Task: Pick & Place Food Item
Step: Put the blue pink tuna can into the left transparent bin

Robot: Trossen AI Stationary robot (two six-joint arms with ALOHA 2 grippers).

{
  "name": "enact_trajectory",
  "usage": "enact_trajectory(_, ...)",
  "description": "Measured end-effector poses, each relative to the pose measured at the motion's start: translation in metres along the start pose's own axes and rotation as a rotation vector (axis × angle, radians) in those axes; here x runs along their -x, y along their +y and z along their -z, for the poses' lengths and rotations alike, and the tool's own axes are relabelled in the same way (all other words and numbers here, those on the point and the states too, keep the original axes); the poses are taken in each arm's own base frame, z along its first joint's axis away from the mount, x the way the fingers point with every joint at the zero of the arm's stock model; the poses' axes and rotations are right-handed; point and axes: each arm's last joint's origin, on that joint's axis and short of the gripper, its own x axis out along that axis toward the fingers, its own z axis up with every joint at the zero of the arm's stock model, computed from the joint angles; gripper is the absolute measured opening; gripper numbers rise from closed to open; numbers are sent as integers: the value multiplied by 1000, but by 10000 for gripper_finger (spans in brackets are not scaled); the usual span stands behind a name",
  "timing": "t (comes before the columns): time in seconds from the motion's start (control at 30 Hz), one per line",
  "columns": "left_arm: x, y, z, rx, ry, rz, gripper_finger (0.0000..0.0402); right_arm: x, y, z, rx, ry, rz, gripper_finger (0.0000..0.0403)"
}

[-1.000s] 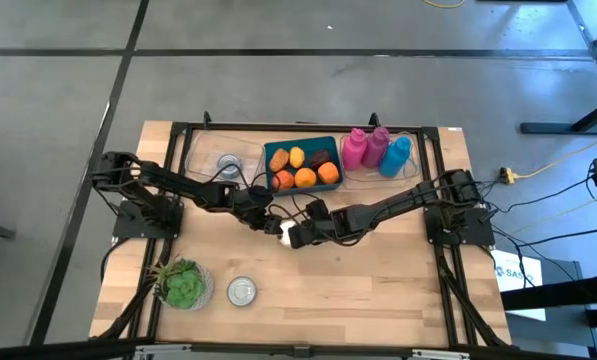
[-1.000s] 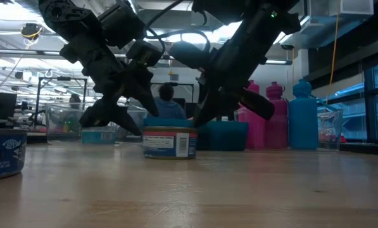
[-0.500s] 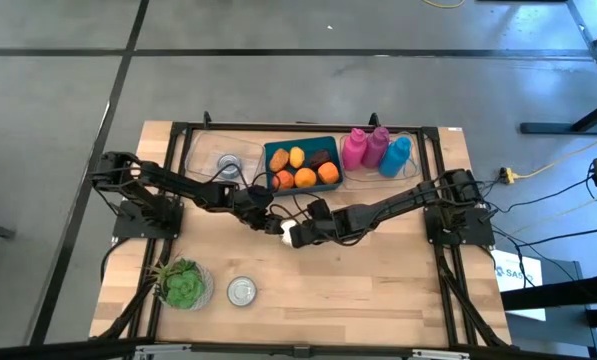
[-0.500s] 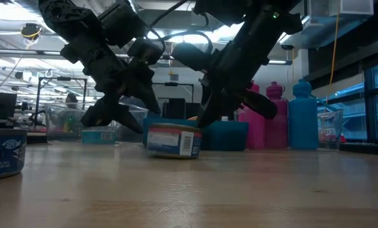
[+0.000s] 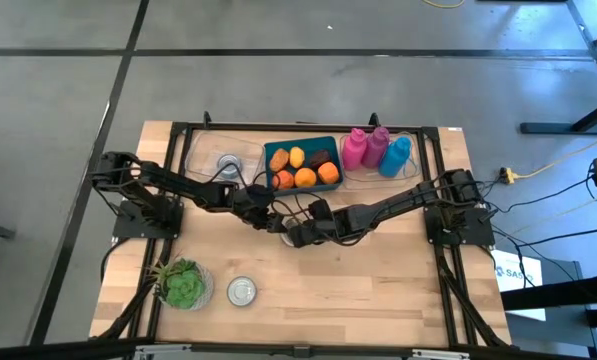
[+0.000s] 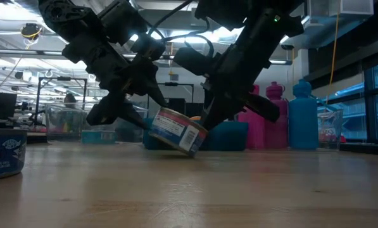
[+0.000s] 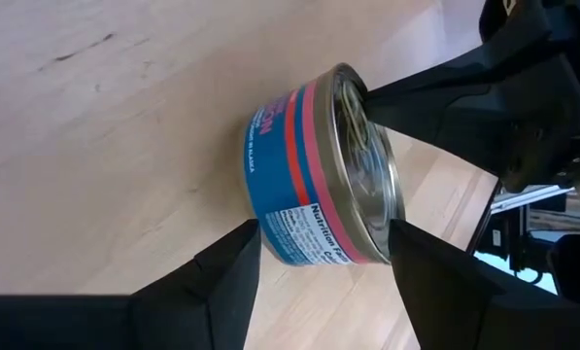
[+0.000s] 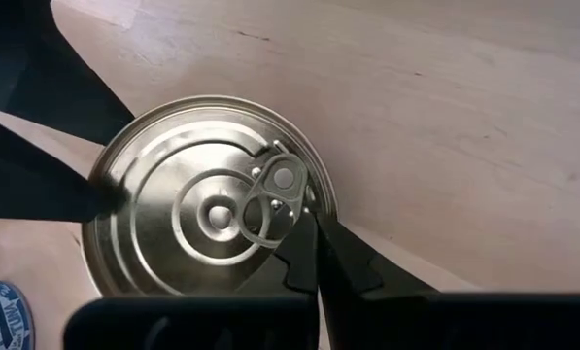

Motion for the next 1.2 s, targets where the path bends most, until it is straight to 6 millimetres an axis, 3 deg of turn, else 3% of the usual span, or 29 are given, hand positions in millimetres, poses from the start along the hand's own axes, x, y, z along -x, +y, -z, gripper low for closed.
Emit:
enact_trajectory(0.57, -1, -1, 4, -8, 4, -3, 223, -1, 0, 0, 13, -4, -5, 0)
enact_trajectory(0.97, -2, 1, 5, 57, 19, -17, 318, -1, 1, 0, 10, -15, -13, 0)
enact_trajectory(1.2, -17, 3, 9, 116, 46, 15, 333, -1, 3, -1, 10, -25, -26, 0)
